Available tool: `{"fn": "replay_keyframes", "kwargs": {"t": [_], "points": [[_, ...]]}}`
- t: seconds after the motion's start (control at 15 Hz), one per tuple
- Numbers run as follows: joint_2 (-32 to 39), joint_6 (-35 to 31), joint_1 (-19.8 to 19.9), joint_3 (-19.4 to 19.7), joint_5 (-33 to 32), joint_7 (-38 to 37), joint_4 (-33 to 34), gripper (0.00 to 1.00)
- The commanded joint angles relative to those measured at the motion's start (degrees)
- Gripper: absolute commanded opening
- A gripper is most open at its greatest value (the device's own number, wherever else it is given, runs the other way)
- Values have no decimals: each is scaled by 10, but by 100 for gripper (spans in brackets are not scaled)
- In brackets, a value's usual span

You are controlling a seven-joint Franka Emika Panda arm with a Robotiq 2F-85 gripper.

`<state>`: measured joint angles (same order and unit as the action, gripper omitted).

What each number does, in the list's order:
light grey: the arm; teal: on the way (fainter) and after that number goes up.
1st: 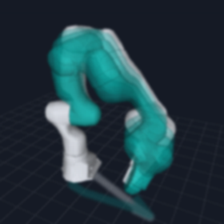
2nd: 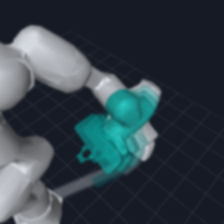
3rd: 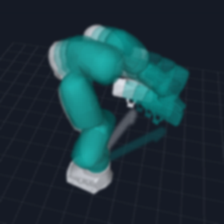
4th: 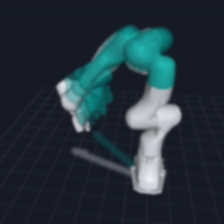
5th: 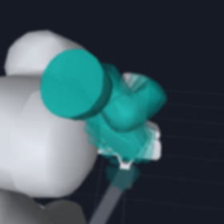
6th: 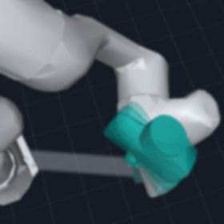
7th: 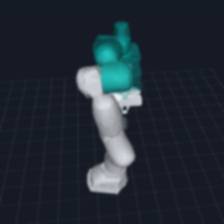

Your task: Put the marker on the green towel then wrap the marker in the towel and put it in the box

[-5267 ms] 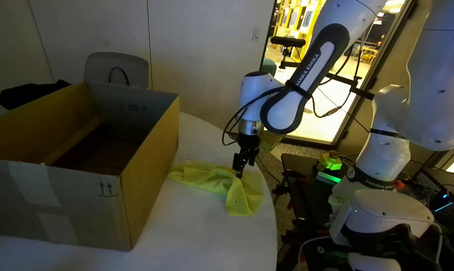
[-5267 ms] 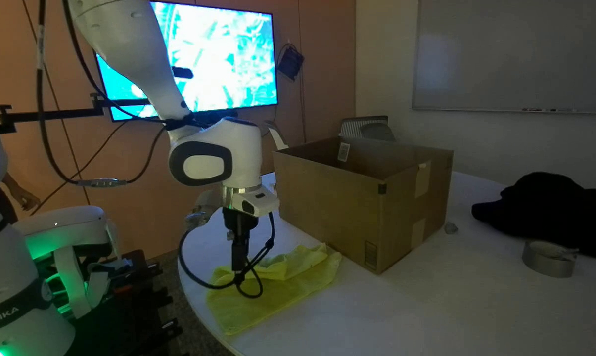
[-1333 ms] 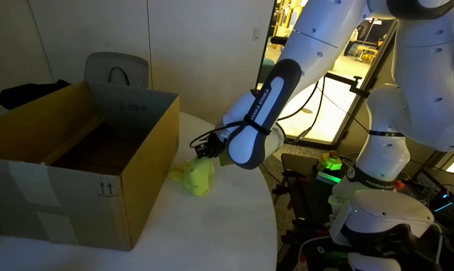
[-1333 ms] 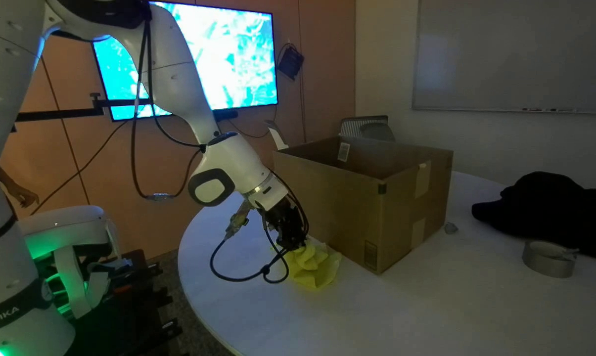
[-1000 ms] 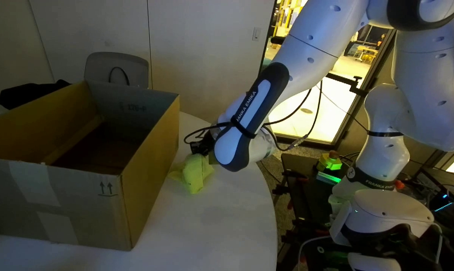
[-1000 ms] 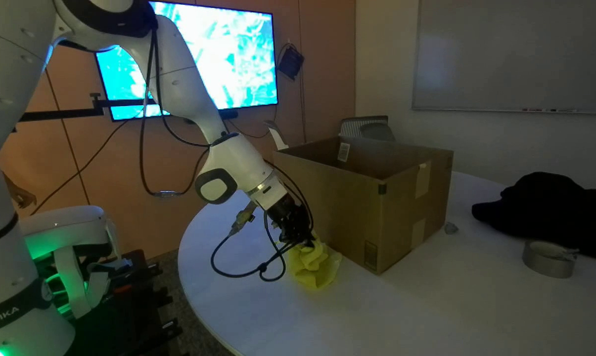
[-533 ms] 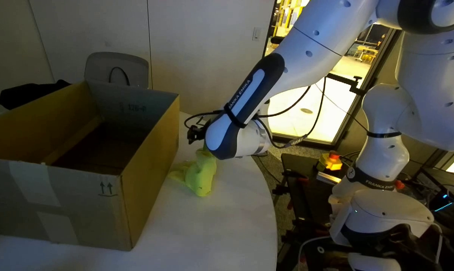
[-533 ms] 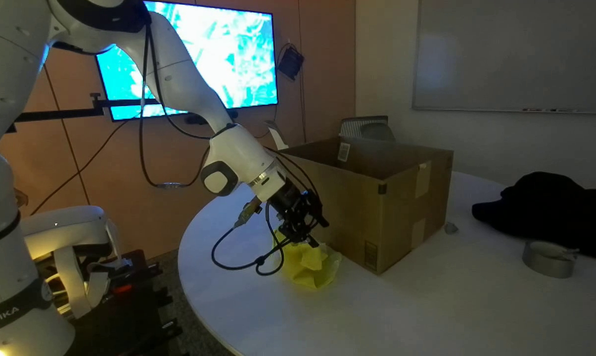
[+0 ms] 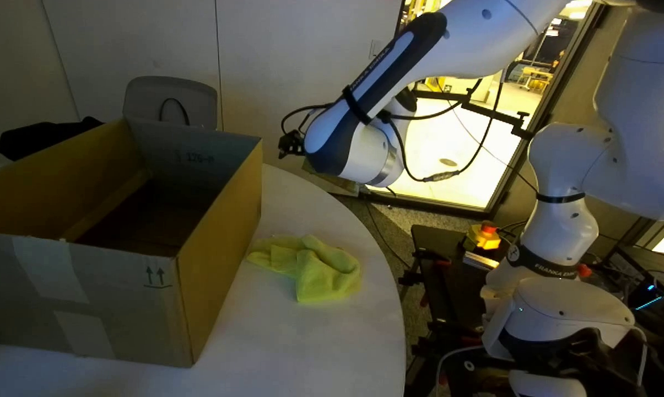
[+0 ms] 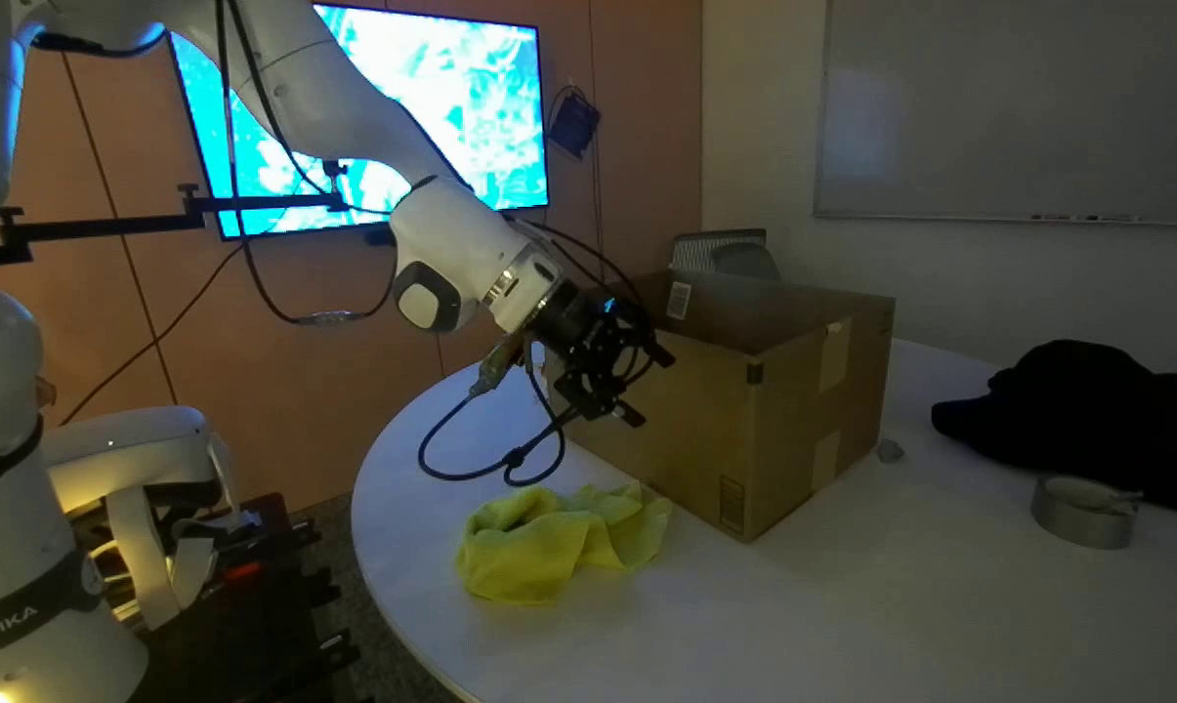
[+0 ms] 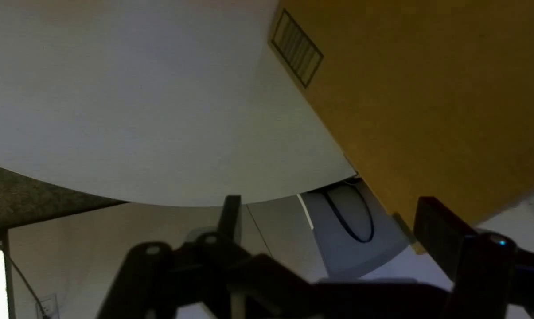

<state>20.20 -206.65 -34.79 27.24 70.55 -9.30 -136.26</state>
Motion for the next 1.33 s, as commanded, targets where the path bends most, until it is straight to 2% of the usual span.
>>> {"fn": "replay_keyframes", "kwargs": {"t": [0.0,0.33,0.67,0.87,1.07,1.27], "points": [[-104,24,-19,-6,-26,41,-50,100],[-149,142,-35,-26,-28,86,-89,100],[-124,288,-36,-20,-69,111,-113,100],[-88,368,-39,-1,-158,86,-117,100],[-42,446,-49,34,-282,43,-103,100],[-4,485,-63,61,-381,-4,-84,100]]}}
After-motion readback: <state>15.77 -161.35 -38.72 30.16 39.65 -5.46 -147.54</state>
